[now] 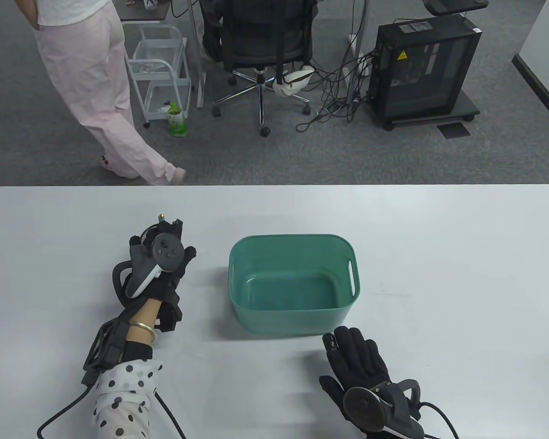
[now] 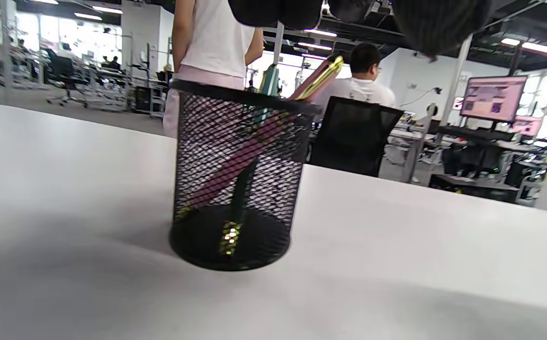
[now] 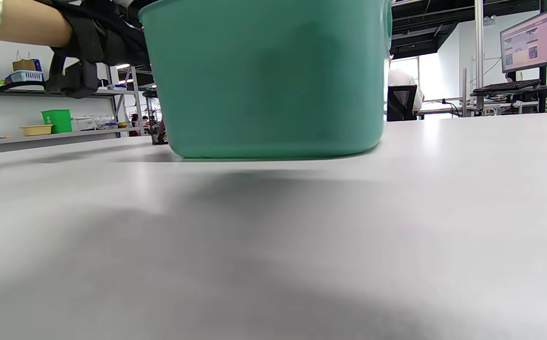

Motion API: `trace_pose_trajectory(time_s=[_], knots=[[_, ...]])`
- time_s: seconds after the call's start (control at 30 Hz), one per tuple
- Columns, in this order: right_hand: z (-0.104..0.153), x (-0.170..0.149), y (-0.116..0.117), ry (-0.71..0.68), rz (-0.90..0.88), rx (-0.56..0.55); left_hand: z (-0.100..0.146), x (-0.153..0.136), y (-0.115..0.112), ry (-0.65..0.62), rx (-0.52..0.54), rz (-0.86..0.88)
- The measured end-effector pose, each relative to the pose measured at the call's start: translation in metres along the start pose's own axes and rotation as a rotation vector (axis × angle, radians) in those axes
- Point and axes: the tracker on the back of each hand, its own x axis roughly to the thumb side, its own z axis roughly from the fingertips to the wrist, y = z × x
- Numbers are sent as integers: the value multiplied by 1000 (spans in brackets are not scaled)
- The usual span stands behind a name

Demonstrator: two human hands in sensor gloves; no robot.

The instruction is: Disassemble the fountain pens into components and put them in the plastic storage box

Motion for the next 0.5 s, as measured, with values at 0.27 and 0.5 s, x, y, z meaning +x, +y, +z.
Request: trace_pose_trajectory(time_s=[0.27, 0.5], knots=[[-1, -2, -2, 12, -2, -14, -15, -2, -10, 74, 20, -45], [-1, -3, -2, 13, -5, -18, -19, -3, -11, 122, 29, -78]])
